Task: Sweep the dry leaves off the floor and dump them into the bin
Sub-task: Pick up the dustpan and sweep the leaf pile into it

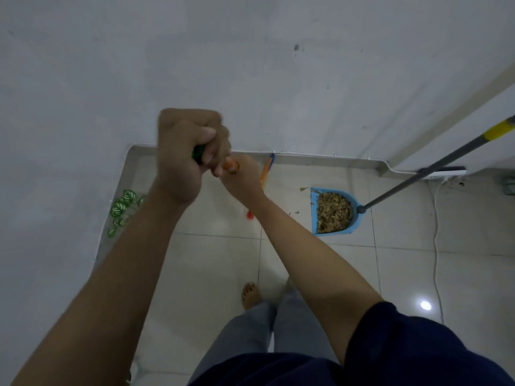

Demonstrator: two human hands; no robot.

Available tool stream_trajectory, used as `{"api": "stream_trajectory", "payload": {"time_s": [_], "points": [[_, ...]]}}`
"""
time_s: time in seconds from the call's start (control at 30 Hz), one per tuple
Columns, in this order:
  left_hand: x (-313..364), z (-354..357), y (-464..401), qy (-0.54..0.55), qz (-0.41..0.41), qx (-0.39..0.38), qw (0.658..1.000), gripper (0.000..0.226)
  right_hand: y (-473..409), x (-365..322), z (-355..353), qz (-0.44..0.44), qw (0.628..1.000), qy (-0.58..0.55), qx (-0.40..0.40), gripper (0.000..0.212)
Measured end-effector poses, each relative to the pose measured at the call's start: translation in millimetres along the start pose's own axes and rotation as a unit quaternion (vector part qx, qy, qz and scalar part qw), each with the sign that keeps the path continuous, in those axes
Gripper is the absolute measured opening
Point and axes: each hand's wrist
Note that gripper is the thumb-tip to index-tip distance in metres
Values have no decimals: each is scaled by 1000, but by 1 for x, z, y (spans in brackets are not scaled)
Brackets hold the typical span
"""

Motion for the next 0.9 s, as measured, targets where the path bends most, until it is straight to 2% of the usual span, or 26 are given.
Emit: {"api": "stream_trajectory", "payload": {"time_s": [0.13,0.27,0.37,0.43,0.5,0.6,0.67,0.77,0.9], "points": [[-32,19,-32,-42,-77,-143,986,25,-5,17,-19,108,988,-9,106,48],[-51,37,-47,-20,-116,-221,968,23,10,38,-31,214,960,-66,166,40],[-51,36,-53,3,-123,-231,965,25,9,50,-26,195,953,-15,232,43],[-41,33,-60,11,-114,-226,967,24,2,46,-22,155,953,-24,259,37],[-24,29,-68,14,-101,-216,971,22,-5,34,-21,107,960,0,259,33],[1,18,-73,5,-78,-191,978,24,-13,10,-18,34,968,1,247,42],[10,8,-70,-4,-66,-163,984,25,-15,-1,-14,29,981,-23,191,50],[6,0,-57,-34,-63,-85,994,29,-15,-4,-6,78,996,-22,30,49],[-19,6,-21,-62,-56,41,996,32,-4,16,0,71,988,32,-134,50]]}}
Point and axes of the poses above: each hand's wrist, its own y-axis away from the middle knuckle, its own z-axis out of the palm, x = y × z, and after that the axes turned 8 degrees about -y, right-handed
